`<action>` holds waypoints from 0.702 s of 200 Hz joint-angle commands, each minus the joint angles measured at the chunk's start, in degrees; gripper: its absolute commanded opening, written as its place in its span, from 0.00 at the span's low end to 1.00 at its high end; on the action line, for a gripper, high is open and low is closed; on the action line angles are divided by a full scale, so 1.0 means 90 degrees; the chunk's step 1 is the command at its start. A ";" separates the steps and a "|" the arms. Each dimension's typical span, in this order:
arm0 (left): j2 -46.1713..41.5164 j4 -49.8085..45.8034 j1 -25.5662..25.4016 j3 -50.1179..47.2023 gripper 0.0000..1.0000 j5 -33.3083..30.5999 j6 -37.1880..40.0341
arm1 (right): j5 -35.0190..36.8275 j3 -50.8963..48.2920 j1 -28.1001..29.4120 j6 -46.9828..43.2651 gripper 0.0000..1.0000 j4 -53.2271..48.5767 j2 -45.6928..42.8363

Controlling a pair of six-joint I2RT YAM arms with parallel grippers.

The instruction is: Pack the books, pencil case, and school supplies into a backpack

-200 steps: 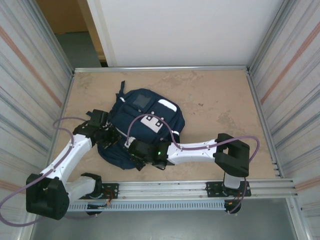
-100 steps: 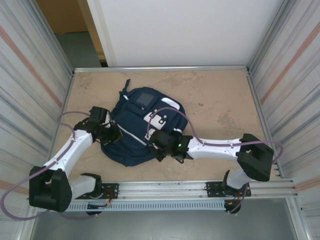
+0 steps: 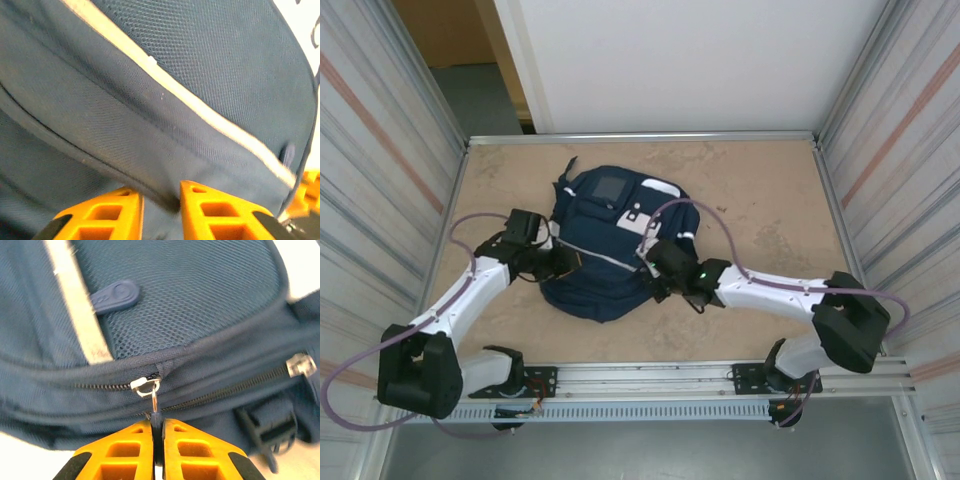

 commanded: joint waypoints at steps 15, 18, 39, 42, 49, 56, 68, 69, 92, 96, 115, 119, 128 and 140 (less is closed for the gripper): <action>-0.0204 0.0535 -0.0610 0.0406 0.31 0.1066 -0.0500 | 0.0454 -0.0329 -0.1244 0.0631 0.13 -0.1177 -0.1108; -0.0249 0.0582 -0.0660 0.0405 0.32 0.1078 -0.0542 | 0.0445 -0.0349 -0.1360 0.0671 0.14 -0.1233 -0.1201; -0.0483 0.0472 -0.0829 0.0480 0.39 0.0914 -0.0488 | 0.0300 -0.0553 -0.1803 0.0713 0.29 -0.1425 -0.1981; -0.0503 0.0404 -0.0817 0.0512 0.41 0.0870 -0.0465 | 0.0281 -0.0565 -0.1836 0.0707 0.31 -0.1432 -0.2064; -0.0540 0.0224 -0.0772 0.0605 0.45 0.0771 -0.0353 | 0.0230 -0.0605 -0.1916 0.0695 0.36 -0.1465 -0.2414; -0.0576 0.0034 -0.0725 0.0719 0.49 0.0684 -0.0191 | 0.0291 -0.0622 -0.1949 0.0709 0.40 -0.1535 -0.2779; -0.0701 -0.0138 -0.0683 0.0869 0.97 0.0539 0.0072 | 0.0594 -0.0607 -0.1965 0.0721 0.51 -0.1629 -0.3388; -0.0718 -0.0138 -0.0680 0.0881 0.98 0.0525 0.0083 | 0.0594 -0.0607 -0.1965 0.0721 0.51 -0.1629 -0.3388; -0.1133 -0.0004 -0.0697 0.1035 0.99 -0.0224 0.0710 | 0.1957 -0.0631 -0.1992 0.0824 0.99 -0.1727 -0.4680; -0.1220 0.0053 -0.0697 0.1033 0.99 -0.0437 0.0815 | 0.2168 -0.0671 -0.1986 0.0808 0.99 -0.1711 -0.4878; -0.1642 0.0565 -0.0697 0.0634 0.99 -0.1747 0.1417 | 0.2931 -0.1084 -0.2018 0.0542 0.99 -0.1322 -0.5776; -0.1729 0.0737 -0.0697 0.0482 0.99 -0.2071 0.1444 | 0.3032 -0.1254 -0.2030 0.0421 0.99 -0.1184 -0.5973; -0.1915 0.1265 -0.0697 0.0105 0.99 -0.2575 0.1645 | 0.3121 -0.1615 -0.2070 0.0063 0.99 -0.0869 -0.6398; -0.2108 0.2089 -0.0697 -0.0418 0.99 -0.2983 0.2207 | 0.3127 -0.2164 -0.2124 -0.0546 0.99 -0.0463 -0.6919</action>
